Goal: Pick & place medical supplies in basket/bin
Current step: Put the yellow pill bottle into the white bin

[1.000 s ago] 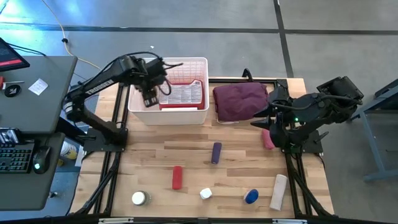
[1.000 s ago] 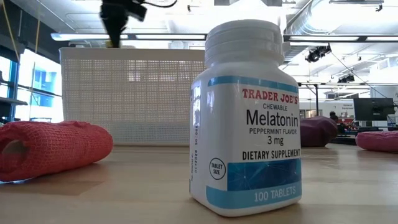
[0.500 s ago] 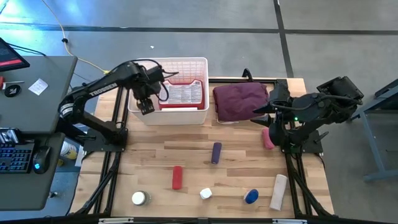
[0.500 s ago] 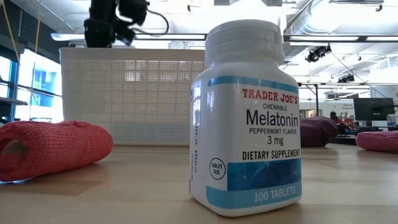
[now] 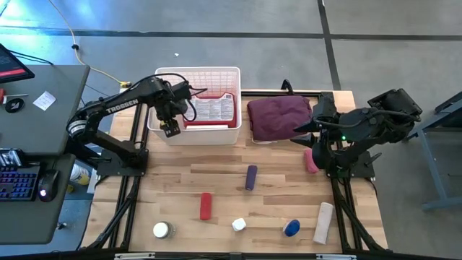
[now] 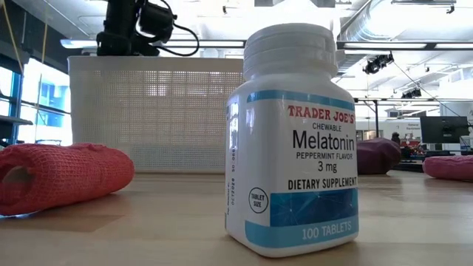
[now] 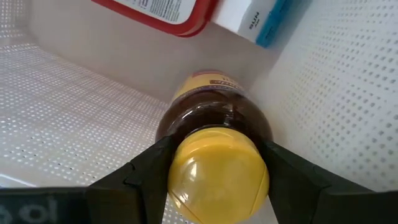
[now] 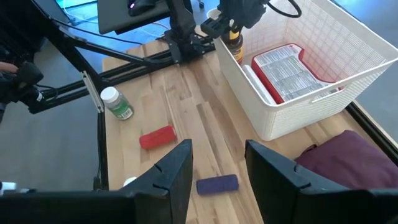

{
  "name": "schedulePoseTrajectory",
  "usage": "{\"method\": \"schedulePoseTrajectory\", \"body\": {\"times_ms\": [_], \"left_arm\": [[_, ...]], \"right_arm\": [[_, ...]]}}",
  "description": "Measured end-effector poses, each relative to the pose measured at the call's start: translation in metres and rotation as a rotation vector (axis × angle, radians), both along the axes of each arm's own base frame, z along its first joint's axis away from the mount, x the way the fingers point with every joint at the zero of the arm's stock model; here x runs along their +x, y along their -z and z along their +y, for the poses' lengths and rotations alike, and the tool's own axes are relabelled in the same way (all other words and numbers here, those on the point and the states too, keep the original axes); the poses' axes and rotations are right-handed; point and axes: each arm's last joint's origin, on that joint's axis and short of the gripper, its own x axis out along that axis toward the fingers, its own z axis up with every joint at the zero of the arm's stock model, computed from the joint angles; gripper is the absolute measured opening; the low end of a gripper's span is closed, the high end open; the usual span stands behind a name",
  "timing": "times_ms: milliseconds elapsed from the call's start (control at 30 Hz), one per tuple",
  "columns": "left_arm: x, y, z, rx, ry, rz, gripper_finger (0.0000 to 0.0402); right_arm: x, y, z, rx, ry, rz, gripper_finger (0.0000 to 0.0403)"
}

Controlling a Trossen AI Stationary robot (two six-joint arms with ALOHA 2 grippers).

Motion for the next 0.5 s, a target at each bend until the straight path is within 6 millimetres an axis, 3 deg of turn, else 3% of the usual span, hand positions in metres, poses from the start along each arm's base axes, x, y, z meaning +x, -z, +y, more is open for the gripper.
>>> {"method": "schedulePoseTrajectory", "body": {"times_ms": [500], "left_arm": [[0.0008,-0.0003,-0.0015,-0.048,-0.071,-0.02,0.0259]], "right_arm": [[0.0003,-0.0003,0.0002,0.016,0.009,-0.006,0.0139]]}}
